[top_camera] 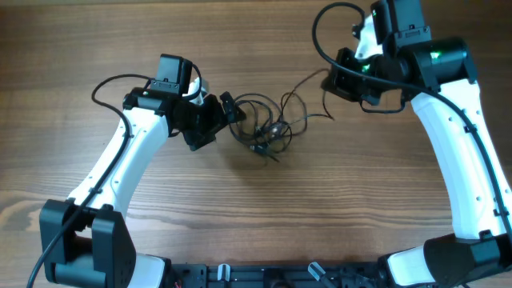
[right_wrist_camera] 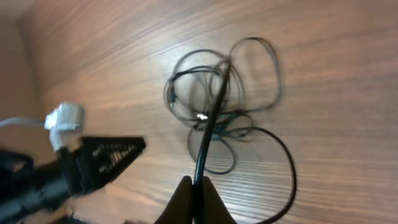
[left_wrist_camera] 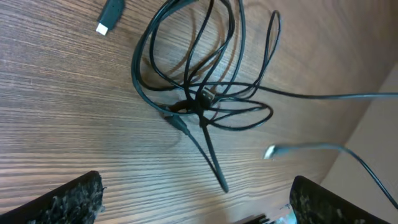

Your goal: Untangle cables

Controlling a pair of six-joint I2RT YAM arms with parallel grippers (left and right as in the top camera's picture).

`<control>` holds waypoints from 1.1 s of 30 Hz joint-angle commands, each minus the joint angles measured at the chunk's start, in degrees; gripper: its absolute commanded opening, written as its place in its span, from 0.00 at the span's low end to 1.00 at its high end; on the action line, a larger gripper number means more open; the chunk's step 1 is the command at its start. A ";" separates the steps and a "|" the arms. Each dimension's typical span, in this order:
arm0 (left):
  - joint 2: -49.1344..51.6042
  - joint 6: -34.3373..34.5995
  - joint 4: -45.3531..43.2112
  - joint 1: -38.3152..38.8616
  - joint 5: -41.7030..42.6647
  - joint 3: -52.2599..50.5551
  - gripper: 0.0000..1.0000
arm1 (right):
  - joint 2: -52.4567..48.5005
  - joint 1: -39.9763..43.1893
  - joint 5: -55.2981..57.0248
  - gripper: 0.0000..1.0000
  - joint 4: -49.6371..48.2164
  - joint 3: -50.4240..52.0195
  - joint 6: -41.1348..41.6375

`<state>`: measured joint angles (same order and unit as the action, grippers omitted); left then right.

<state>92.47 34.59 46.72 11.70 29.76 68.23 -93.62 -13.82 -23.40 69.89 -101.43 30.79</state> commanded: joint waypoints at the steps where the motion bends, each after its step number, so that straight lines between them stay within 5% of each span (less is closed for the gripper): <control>1: 0.35 3.43 -0.22 0.22 -3.04 0.24 0.97 | 1.55 -0.07 -11.85 0.04 -3.39 -6.56 -5.09; 7: 1.44 3.43 -0.70 2.89 -7.19 0.24 0.99 | 2.43 -0.07 -8.94 0.04 -13.73 -38.69 -2.43; 11: 4.55 3.43 -0.85 3.63 -7.32 0.24 1.00 | 3.78 -0.09 10.05 0.04 -19.37 -50.23 2.40; 16: 5.05 3.39 -2.73 5.22 -3.69 0.24 1.00 | 1.97 -0.09 2.62 0.04 -9.18 -48.00 4.37; 19: 5.05 3.41 -7.50 6.19 10.91 0.24 1.00 | -2.91 -0.26 -13.35 0.04 -9.35 -46.31 4.76; 21: 5.05 3.41 -8.44 6.25 13.05 0.24 1.00 | -6.34 -0.24 -23.69 0.04 -12.11 -46.31 7.76; 25: 5.07 3.89 -8.39 6.49 10.05 0.24 1.00 | -9.11 -0.24 -33.44 0.04 -16.85 -46.31 12.70; 33: 5.35 8.37 -8.87 10.75 -11.39 0.24 0.95 | -9.11 -0.59 -33.83 0.04 -17.07 -46.31 13.16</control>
<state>96.95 38.52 38.09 21.23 29.28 68.20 -103.02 -13.82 -55.51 53.23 -147.04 43.53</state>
